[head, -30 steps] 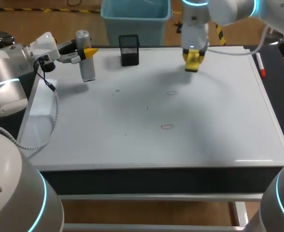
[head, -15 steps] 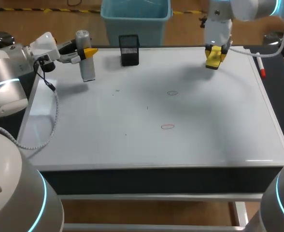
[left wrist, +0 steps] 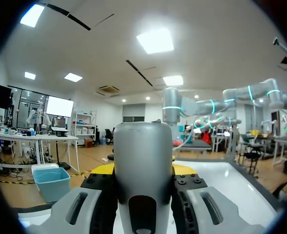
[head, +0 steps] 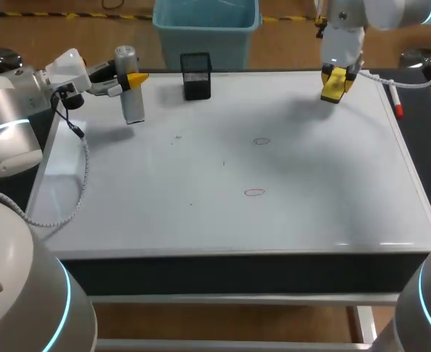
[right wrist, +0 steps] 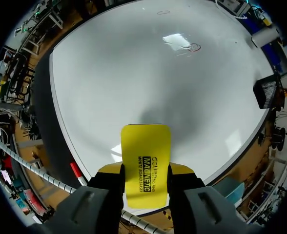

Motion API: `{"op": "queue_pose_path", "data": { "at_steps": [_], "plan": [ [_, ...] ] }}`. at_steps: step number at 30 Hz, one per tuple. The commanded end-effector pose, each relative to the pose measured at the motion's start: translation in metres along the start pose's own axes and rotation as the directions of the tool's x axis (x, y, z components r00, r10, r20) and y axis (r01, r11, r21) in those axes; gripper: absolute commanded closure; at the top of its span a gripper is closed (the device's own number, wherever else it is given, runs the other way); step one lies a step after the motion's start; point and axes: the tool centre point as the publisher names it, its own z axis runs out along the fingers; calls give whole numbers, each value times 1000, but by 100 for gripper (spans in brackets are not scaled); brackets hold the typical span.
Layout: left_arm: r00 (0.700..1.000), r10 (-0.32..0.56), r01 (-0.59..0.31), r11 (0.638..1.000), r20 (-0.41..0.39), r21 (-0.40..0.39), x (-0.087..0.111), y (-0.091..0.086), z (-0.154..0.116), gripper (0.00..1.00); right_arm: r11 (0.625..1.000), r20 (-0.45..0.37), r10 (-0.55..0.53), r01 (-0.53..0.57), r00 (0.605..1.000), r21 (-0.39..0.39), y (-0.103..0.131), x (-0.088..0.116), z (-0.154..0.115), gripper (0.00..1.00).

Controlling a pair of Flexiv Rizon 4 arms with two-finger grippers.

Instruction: Pick up the inspection probe, press it on each red-marked spot on the whiteboard one by one, put down the probe, pick up the eraser, and wipe off all the red marks.

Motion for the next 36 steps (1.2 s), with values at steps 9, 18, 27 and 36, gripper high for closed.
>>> {"op": "queue_pose_path", "data": {
  "at_steps": [9, 18, 27, 36],
  "plan": [
    [1000, -1, 1, 1000, 2, -3, 0, -2, 1, 100, 1000, -1, -1, 1, 1000, 4, 1, 1, -2, 100],
    [986, 19, -20, 1000, -166, -1, 23, -7, 64, 100, 1000, -1, -1, 1, 1000, 4, 1, 1, -2, 100],
    [928, 4, 0, 1000, -371, 11, 57, -2, 148, 100, 1000, -1, -1, 1, 1000, 4, 1, 1, -2, 100],
    [865, -40, 50, 999, -500, 6, 87, 19, 225, 100, 1000, -1, -1, 1, 1000, 4, 1, 1, -2, 100]
  ]
}}
